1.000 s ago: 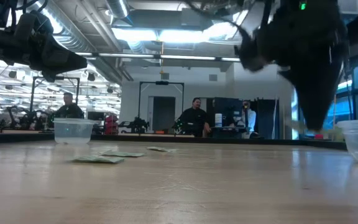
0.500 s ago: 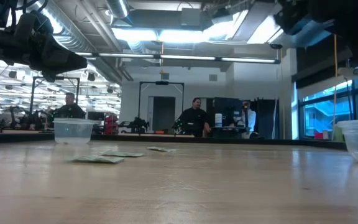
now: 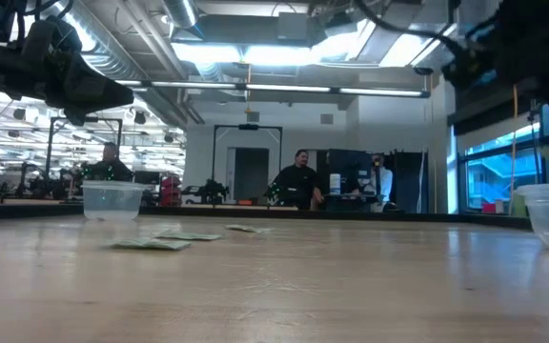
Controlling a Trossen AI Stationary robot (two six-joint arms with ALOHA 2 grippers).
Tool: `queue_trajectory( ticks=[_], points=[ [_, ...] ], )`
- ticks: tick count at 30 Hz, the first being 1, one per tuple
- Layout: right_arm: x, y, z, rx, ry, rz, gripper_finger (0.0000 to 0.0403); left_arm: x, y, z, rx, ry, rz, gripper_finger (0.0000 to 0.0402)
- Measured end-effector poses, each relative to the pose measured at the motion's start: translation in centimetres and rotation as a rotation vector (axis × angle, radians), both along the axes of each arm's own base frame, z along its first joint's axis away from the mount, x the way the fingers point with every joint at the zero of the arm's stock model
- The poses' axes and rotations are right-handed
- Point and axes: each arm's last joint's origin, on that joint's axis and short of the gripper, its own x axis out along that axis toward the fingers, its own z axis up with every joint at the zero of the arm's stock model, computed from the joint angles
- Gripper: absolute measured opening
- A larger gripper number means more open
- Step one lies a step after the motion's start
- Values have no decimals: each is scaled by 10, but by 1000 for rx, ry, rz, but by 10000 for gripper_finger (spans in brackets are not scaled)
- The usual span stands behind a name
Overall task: Pick and place Stevia / Truvia into bins
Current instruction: Put the stevia packet into the round transparent container, then put the stevia packet into the square transparent container
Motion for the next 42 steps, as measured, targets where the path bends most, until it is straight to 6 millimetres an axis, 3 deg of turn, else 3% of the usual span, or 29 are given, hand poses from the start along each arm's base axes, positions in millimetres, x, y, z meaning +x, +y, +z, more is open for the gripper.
queue_trajectory(
  ticks=[8,20,30,34,38,42],
  points=[
    [-4,-2,-16,-14,-12,-1,14,0,0,0,-1,0,0,72],
    [-8,-3,-23,-41,-7,-37,16,0,0,0,-1,0,0,72],
    [-8,-3,-23,-25,3,-43,93,0,0,0,-1,0,0,72],
    [-4,-1,-12,-18,-7,-42,117,0,0,0,-1,0,0,72],
    [0,1,18,-38,26,-44,122,0,0,0,-1,-1,0,72],
    [11,11,45,-114,-148,-3,123,0,0,0,-1,0,0,72]
  ],
)
